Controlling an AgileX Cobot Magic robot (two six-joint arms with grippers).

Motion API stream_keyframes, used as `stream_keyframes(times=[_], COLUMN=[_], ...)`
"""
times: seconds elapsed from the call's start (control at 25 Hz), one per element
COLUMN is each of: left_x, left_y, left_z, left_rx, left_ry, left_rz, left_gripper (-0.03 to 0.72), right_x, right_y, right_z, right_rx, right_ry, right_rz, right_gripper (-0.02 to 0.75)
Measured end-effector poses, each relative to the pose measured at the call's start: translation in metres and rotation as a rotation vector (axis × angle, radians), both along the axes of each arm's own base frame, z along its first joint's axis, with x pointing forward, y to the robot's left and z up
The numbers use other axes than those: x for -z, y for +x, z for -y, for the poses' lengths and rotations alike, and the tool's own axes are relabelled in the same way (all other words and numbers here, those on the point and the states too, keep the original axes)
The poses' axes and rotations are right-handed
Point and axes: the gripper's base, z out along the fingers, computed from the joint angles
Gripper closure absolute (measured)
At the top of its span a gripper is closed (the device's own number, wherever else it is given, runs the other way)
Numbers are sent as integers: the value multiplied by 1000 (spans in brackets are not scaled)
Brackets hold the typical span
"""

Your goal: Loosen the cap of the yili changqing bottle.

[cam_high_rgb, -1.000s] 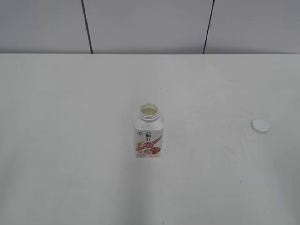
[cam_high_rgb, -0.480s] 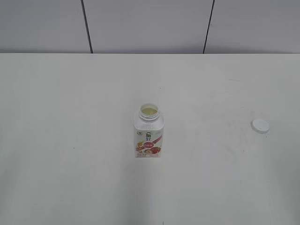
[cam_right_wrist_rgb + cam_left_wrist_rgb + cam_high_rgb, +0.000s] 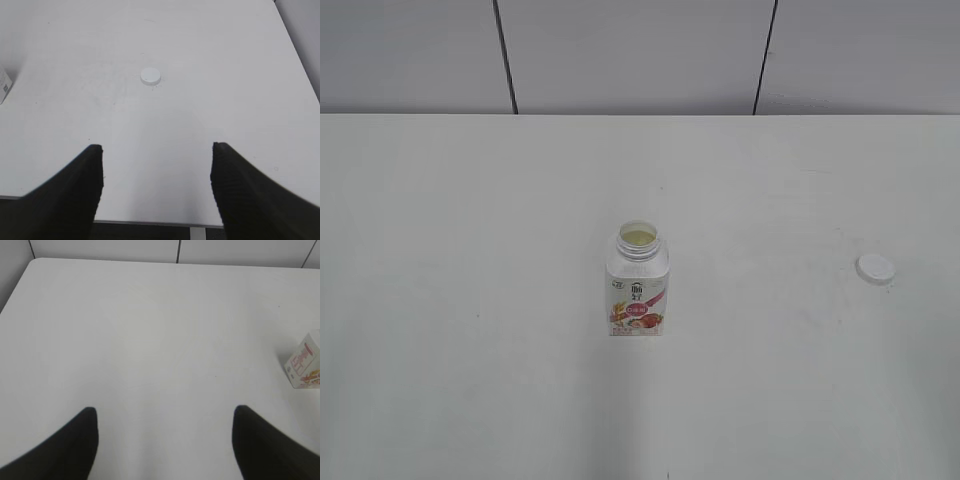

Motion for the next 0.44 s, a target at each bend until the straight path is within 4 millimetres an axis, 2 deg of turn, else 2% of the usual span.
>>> stream_keyframes(times=[0.44], left_x=[0], left_y=[0], left_z=[-1], left_rx=[19], left_ry=[45], left_rz=[-1], left_gripper=[179], right_x=[0], right_y=[0], right_z=[0], right_rx=[0], right_ry=[0], right_rz=[0], right_gripper=[204])
